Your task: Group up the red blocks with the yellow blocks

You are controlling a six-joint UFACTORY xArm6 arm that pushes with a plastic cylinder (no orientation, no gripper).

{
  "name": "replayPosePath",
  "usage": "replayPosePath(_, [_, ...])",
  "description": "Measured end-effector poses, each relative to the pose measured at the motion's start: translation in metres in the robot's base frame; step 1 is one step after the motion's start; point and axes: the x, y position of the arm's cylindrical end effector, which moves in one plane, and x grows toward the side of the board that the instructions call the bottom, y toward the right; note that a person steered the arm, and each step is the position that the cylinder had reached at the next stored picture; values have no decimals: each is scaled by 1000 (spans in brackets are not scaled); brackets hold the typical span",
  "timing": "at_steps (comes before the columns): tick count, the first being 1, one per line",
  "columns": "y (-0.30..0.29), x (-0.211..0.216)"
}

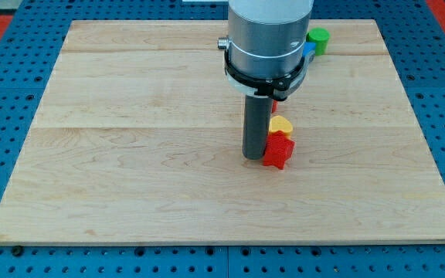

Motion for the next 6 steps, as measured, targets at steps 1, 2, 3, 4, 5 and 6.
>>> replayPosePath(1, [-11,48])
replayPosePath(2, [12,65])
replayPosePath(3, [44,35])
replayPosePath(4, [31,-1])
replayPosePath(5, [-9,-18])
replayPosePath(6, [-13,-54])
